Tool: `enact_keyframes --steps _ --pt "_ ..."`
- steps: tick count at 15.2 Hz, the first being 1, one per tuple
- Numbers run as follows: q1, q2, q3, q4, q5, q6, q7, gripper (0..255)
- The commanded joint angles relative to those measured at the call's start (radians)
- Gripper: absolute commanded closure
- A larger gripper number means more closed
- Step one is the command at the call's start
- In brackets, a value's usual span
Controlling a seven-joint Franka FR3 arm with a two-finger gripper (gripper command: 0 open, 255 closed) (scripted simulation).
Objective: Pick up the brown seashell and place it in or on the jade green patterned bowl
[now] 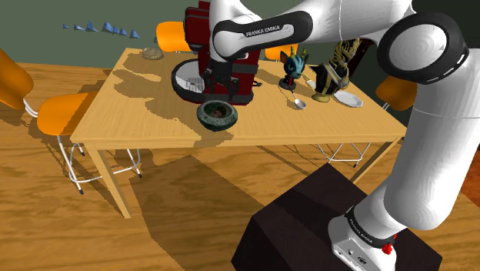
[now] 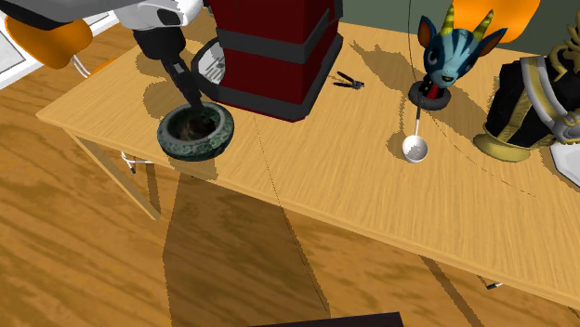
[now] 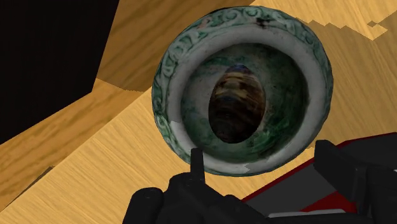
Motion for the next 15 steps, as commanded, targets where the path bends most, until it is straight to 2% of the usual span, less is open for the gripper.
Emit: enact_keyframes --steps 1,4,8,15 --pt "0.000 0.000 0.000 0.000 0.000 0.000 0.000 0" --pt "0.000 0.000 0.000 0.000 0.000 0.000 0.000 0" --pt "0.007 -0.027 0.008 0.088 0.013 -0.114 -0.010 0" --pt "0.007 -0.027 0.008 0.088 0.013 -0.114 -0.010 0"
